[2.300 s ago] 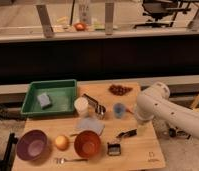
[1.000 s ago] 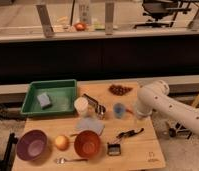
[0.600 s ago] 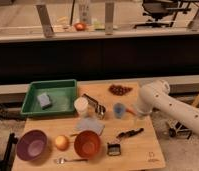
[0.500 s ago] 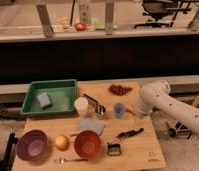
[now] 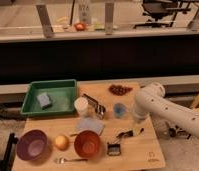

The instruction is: Place brush in metal cup

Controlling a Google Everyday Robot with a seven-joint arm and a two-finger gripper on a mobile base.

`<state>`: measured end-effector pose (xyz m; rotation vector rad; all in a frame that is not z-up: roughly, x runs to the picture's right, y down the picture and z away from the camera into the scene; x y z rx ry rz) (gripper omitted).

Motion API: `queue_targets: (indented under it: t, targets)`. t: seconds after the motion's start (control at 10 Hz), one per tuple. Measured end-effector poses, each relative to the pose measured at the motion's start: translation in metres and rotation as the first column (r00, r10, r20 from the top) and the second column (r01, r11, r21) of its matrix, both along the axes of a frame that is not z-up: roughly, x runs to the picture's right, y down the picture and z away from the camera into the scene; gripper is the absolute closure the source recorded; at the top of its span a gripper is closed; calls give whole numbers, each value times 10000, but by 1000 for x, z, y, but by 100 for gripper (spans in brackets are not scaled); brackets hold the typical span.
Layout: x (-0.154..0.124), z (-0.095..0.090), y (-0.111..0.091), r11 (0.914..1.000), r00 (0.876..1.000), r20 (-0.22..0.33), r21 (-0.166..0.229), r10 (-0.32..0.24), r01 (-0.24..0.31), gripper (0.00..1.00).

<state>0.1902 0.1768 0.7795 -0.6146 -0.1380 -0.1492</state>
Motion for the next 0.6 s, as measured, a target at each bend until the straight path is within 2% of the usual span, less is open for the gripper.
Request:
queue_targets:
  t: [0.3,0.6]
  targets:
    - [-3,-7,14,9993,9993,10,-89,-373,373,20]
    - [-15,4,26,9974,9973,130,-86,-717,718,20]
